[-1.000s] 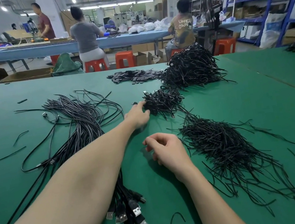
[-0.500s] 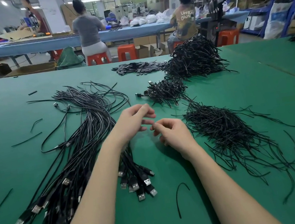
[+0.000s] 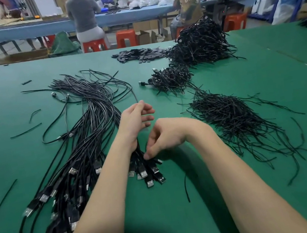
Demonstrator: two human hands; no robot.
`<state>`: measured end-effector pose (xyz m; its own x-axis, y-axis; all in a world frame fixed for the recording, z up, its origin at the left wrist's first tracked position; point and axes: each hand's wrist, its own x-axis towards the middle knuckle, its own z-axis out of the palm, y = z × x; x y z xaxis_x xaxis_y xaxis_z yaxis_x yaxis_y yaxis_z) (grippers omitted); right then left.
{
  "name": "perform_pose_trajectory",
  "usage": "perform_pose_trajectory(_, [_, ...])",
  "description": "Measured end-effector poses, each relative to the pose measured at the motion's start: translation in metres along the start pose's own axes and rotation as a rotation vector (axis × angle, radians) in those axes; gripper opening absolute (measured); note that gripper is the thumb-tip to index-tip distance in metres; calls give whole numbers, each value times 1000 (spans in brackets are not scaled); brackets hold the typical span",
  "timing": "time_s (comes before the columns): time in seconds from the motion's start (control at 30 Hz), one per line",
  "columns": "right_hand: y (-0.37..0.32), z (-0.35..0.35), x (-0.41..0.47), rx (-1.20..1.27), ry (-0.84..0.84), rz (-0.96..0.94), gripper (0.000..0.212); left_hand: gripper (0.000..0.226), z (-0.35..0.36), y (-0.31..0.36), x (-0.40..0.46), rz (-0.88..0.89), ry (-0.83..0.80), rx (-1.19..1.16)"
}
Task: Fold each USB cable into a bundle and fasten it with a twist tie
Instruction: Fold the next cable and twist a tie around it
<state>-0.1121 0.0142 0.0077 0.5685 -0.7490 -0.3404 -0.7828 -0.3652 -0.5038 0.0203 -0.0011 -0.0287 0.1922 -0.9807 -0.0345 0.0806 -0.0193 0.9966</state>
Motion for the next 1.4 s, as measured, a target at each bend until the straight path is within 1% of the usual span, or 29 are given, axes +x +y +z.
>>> perform_pose_trajectory(0.17, [-4, -1, -6, 46, -61, -18, 15, 31, -1, 2, -2, 21, -19, 31])
perform_pose_trajectory(0.27, [2, -9, -13, 239, -58, -3, 6, 37, 1, 4, -1, 87, -83, 170])
perform_pose_trajectory(0.33, [10, -19, -21, 356, 0, 3, 10, 47, 3, 6, -1, 158, -142, 297])
perform_pose_trajectory(0.37, [15, -25, -24, 400, 70, 1, 12, 53, 4, 7, -2, 191, -172, 362])
perform_pose_trajectory(0.43, [28, -35, -29, 524, 289, -21, 14, 60, 8, 10, -7, 231, -252, 477])
perform_pose_trajectory(0.5, [36, -40, -30, 741, 530, -52, 4, 61, 17, 12, -13, 236, -352, 526])
perform_pose_trajectory(0.57, [37, -39, -25, 909, 701, -100, 4, 54, 30, 18, -20, 210, -428, 426])
perform_pose_trajectory(0.6, [37, -37, -22, 1023, 725, -141, 3, 49, 37, 23, -23, 189, -445, 319])
perform_pose_trajectory(0.63, [36, -35, -20, 1174, 698, -178, 9, 46, 43, 28, -26, 163, -445, 203])
perform_pose_trajectory(0.67, [37, -34, -20, 1318, 628, -204, 26, 45, 47, 33, -28, 133, -437, 83])
perform_pose_trajectory(0.7, [39, -33, -20, 1410, 538, -225, 44, 45, 49, 38, -31, 100, -434, -50])
perform_pose_trajectory(0.73, [42, -30, -20, 1399, 462, -239, 60, 45, 50, 44, -33, 66, -446, -209])
perform_pose_trajectory(0.77, [43, -25, -18, 1324, 391, -244, 71, 44, 49, 49, -35, 34, -467, -383])
perform_pose_trajectory(0.83, [43, -16, -12, 1161, 283, -235, 77, 44, 47, 58, -37, -25, -504, -681])
perform_pose_trajectory(0.93, [34, -13, -8, 1045, 143, -223, 83, 42, 44, 65, -37, -119, -484, -968])
perform_pose_trajectory(1.0, [31, -17, -14, 916, 110, -208, 90, 41, 36, 67, -34, -118, -413, -1057])
perform_pose_trajectory(1.07, [34, -25, -24, 824, 92, -187, 83, 40, 23, 70, -29, -94, -321, -1058])
perform_pose_trajectory(1.17, [40, -41, -42, 880, 58, -222, 62, 40, 10, 69, -25, -134, -237, -1088])
perform_pose_trajectory(1.27, [46, -52, -58, 996, -100, -345, 36, 39, 11, 68, -25, -177, -260, -1206])
perform_pose_trajectory(1.33, [53, -48, -60, 1007, -179, -341, 33, 39, 13, 70, -25, -169, -292, -1259])
perform_pose_trajectory(1.4, [61, -39, -56, 965, -220, -275, 34, 42, 14, 71, -26, -152, -311, -1277])
